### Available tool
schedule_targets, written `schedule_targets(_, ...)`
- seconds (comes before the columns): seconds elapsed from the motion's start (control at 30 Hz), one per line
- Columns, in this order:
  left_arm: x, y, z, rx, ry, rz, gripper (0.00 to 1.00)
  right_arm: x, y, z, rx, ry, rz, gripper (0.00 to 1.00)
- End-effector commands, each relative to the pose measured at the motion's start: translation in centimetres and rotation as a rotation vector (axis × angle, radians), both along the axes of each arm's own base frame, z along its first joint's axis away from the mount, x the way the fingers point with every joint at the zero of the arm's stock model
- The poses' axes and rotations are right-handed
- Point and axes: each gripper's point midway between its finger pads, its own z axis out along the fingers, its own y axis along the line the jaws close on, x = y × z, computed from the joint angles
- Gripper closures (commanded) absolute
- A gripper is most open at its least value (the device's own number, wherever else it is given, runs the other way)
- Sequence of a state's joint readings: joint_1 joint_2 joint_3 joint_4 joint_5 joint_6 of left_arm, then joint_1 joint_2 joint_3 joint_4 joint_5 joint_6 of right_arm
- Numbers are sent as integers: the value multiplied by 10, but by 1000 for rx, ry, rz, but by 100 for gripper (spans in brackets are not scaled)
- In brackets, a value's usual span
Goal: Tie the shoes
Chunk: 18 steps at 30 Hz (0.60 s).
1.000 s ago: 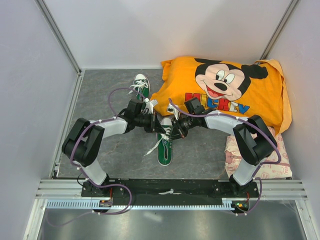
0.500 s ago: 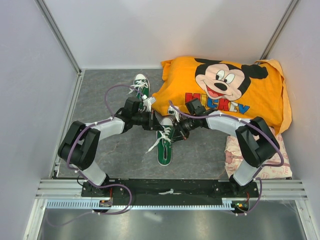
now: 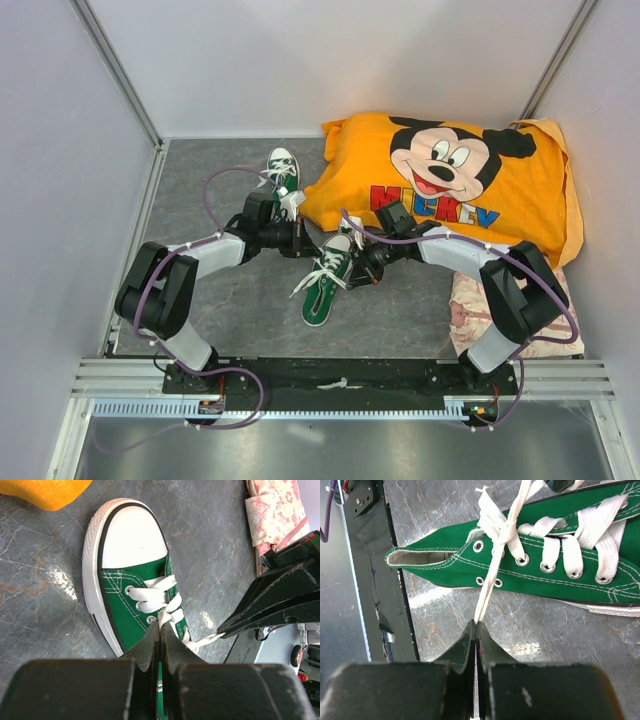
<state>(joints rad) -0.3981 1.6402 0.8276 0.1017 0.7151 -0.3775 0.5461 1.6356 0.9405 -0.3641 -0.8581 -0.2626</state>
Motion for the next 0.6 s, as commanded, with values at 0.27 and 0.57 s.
schedule_targets(0.27, 37, 17, 9, 43, -145, 57, 98, -19, -12, -6, -33, 33, 33, 100)
schedule_targets(0.57, 42, 23, 6, 55, -144, 64, 98, -22, -16, -9, -41, 39, 32, 100)
